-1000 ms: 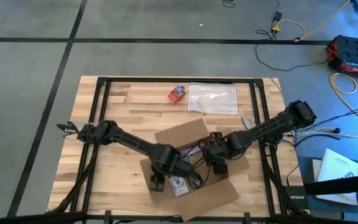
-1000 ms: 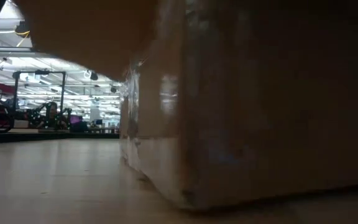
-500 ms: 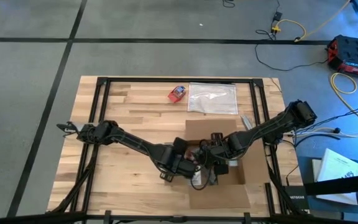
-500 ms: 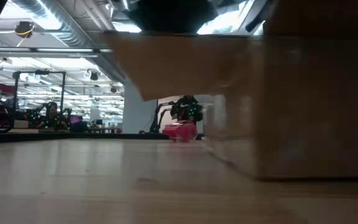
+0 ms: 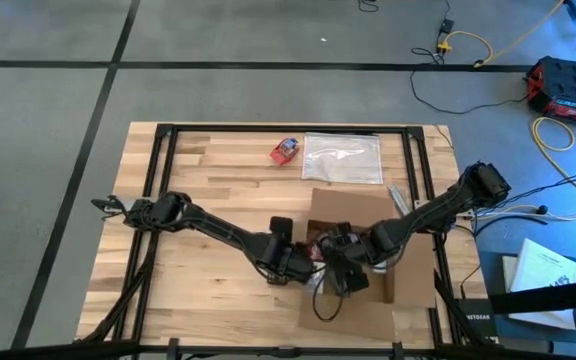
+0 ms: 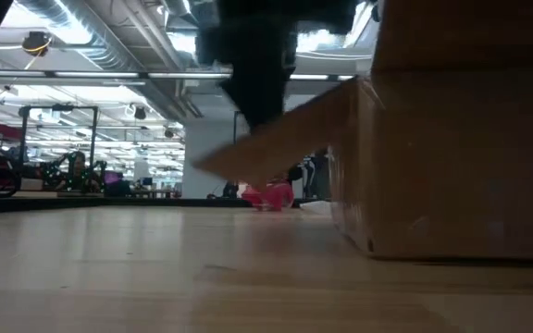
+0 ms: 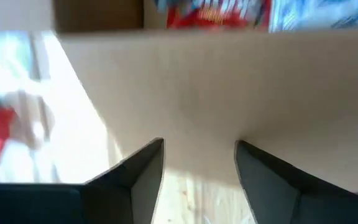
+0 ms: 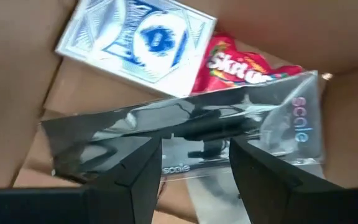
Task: Unpack boxes
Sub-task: Open the box using the silver cutter
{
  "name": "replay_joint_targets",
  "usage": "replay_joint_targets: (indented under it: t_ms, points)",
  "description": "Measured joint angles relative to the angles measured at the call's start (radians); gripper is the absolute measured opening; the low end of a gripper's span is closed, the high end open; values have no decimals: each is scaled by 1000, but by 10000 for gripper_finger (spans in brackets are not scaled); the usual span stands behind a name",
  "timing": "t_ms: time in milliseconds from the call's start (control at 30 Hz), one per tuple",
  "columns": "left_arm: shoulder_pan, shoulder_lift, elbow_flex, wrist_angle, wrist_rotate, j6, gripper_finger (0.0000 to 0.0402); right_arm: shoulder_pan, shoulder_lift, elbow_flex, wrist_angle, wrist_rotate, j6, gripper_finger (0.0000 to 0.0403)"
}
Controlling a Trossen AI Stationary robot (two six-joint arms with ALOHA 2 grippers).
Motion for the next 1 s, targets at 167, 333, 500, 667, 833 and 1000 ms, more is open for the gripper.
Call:
replay_joint_targets:
  t_ms: [167, 333, 500, 667, 833, 1000]
  points:
    - [-14, 1, -38, 43, 0, -88, 186, -2, 0, 0, 15, 4, 0, 175]
    - [-21, 2, -38, 153, -5, -156, 186, -2, 0, 0, 106, 4, 0, 175]
    - [-21, 2, -38, 208, -29, -201, 186, -3, 0, 0, 154, 6, 0, 175]
    - [-20, 2, -38, 214, -50, -185, 186, -2, 0, 0, 148, 32, 1, 175]
    - [-14, 2, -56, 271, -63, -190, 186, -1, 0, 0, 160, 85, 13, 175]
    - [-8, 2, -74, 338, -59, -203, 186, -2, 0, 0, 182, 117, 14, 175]
